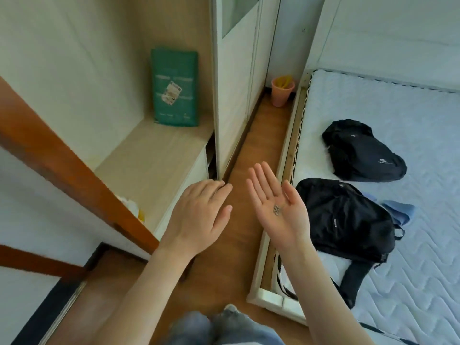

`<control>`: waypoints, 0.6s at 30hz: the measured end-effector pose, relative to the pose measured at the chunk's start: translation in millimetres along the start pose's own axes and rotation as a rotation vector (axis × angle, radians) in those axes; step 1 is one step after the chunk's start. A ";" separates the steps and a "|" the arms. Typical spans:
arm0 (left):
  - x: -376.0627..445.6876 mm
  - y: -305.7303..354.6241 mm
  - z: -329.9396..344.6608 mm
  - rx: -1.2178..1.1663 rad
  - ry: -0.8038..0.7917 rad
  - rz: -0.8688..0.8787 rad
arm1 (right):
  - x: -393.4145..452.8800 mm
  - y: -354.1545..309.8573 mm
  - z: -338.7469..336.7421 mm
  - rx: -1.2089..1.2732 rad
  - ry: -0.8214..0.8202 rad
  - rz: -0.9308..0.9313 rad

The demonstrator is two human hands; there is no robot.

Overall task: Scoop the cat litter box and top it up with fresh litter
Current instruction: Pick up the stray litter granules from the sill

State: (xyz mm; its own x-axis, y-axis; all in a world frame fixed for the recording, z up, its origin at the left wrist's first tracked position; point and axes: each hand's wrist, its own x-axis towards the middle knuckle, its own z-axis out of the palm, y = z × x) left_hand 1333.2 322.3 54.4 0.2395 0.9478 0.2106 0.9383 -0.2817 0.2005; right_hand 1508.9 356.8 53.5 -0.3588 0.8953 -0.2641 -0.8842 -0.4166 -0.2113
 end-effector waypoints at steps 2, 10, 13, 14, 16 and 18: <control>38.7 -7.9 1.5 -0.011 0.013 0.035 | 27.9 -16.8 8.5 0.017 0.015 -0.025; 190.2 -53.2 50.5 -0.043 -0.032 0.151 | 160.9 -72.2 -1.0 0.136 0.132 -0.104; 254.1 -78.2 73.3 -0.030 -0.028 0.183 | 224.3 -95.2 0.5 0.154 0.150 -0.140; 278.8 -86.7 78.9 -0.028 -0.030 0.196 | 247.6 -104.4 4.2 0.157 0.148 -0.158; 329.8 -101.4 85.5 -0.034 -0.027 0.227 | 289.0 -125.1 14.8 0.186 0.155 -0.190; 379.5 -111.6 83.2 -0.048 -0.012 0.259 | 326.1 -148.2 28.4 0.209 0.141 -0.214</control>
State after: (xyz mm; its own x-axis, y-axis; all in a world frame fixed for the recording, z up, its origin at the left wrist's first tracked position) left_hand 1340.1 725.8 32.3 0.4736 0.8445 0.2500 0.8322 -0.5221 0.1869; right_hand 1514.5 714.9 25.4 -0.1266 0.9224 -0.3649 -0.9825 -0.1674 -0.0823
